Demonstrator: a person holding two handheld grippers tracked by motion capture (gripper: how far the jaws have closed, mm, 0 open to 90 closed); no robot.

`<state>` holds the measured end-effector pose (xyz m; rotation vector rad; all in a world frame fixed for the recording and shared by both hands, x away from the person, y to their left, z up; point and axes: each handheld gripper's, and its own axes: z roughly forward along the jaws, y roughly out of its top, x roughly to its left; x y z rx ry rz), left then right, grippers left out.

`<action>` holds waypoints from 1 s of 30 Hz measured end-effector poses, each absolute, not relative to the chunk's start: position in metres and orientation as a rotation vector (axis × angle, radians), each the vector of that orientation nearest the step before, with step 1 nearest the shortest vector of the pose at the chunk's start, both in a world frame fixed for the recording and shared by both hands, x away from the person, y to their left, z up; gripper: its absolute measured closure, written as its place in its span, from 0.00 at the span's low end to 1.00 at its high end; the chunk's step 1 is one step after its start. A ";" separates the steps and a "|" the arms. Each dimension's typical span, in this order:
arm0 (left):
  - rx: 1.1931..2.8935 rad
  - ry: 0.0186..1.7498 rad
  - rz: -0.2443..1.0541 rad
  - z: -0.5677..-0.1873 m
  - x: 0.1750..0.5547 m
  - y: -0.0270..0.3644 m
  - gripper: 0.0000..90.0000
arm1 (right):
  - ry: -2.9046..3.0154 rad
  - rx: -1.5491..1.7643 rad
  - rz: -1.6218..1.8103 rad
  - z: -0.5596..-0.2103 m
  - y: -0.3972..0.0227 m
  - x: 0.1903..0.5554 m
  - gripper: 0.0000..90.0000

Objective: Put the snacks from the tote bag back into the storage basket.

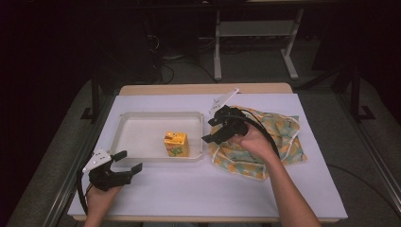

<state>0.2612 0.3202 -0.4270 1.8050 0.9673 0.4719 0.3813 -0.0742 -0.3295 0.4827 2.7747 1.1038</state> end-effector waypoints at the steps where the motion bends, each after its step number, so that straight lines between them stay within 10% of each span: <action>1: 1.804 0.965 0.473 -0.427 0.261 0.320 0.17 | 2.770 0.485 1.107 -0.329 -0.076 0.381 0.35; 30: 1.796 0.976 0.469 -0.428 0.261 0.319 0.18 | 2.732 0.677 1.131 -0.352 -0.137 0.356 0.35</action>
